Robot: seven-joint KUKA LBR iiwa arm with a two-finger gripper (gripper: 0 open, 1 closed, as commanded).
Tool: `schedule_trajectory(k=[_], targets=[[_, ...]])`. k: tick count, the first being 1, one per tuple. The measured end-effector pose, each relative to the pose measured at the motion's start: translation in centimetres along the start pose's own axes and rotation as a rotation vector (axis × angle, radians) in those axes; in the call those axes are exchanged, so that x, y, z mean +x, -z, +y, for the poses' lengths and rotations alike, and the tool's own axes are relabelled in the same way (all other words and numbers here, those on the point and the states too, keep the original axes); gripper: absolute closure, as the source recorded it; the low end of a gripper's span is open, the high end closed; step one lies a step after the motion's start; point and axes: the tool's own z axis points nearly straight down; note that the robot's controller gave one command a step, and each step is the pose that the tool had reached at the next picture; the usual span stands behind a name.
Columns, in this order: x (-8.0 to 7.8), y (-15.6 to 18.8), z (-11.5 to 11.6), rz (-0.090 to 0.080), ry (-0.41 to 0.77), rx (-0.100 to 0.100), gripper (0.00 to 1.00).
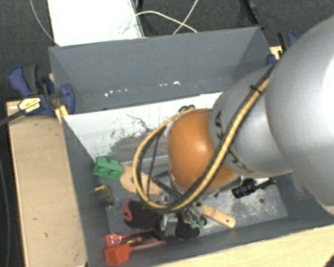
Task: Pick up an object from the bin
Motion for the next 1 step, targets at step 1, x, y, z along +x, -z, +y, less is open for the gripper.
schedule_trajectory(k=[1], targets=[[-0.23, 2.98, 0.11, -0.009, 0.003, -0.004, 1.0]])
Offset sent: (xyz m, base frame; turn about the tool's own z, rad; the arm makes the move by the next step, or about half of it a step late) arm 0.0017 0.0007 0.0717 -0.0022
